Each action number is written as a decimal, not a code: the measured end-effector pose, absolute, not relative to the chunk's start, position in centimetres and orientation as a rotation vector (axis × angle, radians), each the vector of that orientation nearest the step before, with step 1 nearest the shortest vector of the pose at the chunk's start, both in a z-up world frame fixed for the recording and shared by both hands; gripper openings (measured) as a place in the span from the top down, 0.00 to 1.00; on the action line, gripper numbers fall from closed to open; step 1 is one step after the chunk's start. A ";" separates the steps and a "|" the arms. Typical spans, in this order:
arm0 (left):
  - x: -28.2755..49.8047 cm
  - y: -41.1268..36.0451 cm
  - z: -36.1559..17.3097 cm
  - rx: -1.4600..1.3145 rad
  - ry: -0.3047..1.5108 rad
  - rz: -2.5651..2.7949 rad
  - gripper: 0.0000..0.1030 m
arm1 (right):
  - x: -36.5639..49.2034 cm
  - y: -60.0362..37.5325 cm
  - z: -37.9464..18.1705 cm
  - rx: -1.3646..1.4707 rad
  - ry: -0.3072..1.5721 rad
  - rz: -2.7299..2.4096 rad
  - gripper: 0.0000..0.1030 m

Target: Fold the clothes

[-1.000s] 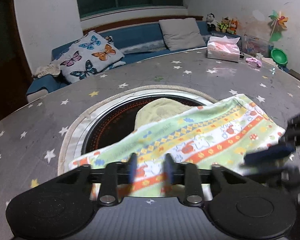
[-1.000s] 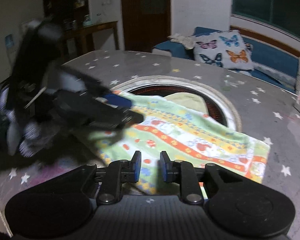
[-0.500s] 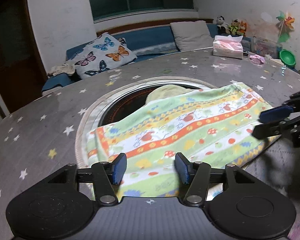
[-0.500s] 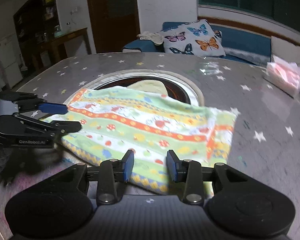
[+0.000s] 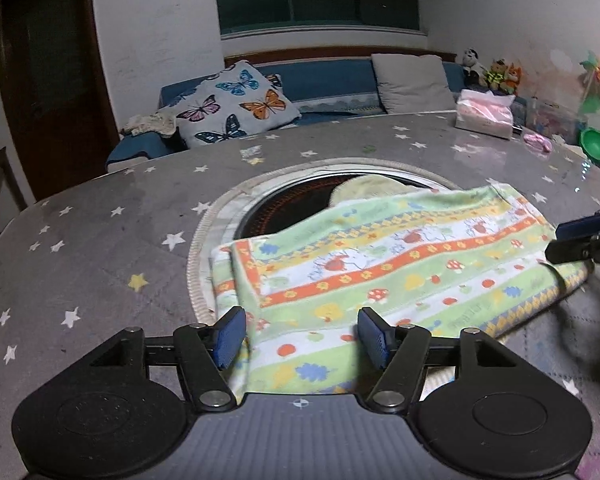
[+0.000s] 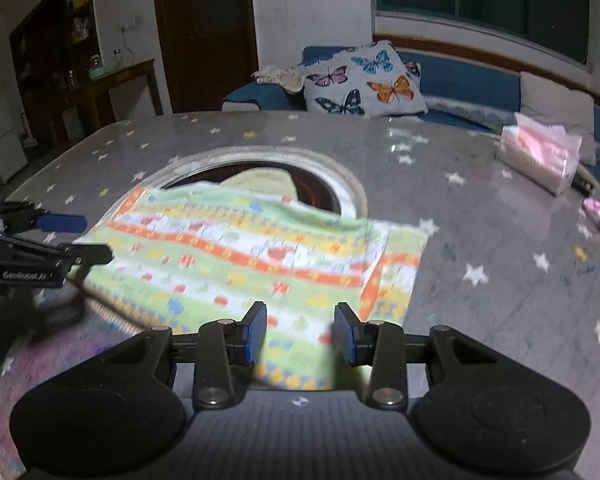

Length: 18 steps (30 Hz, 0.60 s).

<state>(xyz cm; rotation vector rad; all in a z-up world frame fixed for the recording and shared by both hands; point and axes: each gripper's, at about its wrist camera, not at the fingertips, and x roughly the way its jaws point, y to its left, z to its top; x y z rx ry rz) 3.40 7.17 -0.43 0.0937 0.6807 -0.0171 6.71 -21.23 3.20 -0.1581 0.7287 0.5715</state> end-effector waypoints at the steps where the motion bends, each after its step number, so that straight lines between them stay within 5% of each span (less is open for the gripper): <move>1: 3.6 7.4 -0.6 0.089 0.688 -0.009 0.37 | 7.1 -21.2 3.2 -0.155 0.727 0.569 0.64; 18: 7.5 10.3 -0.6 0.041 0.728 0.071 0.34 | 13.8 -16.8 2.7 -0.149 0.750 0.600 0.67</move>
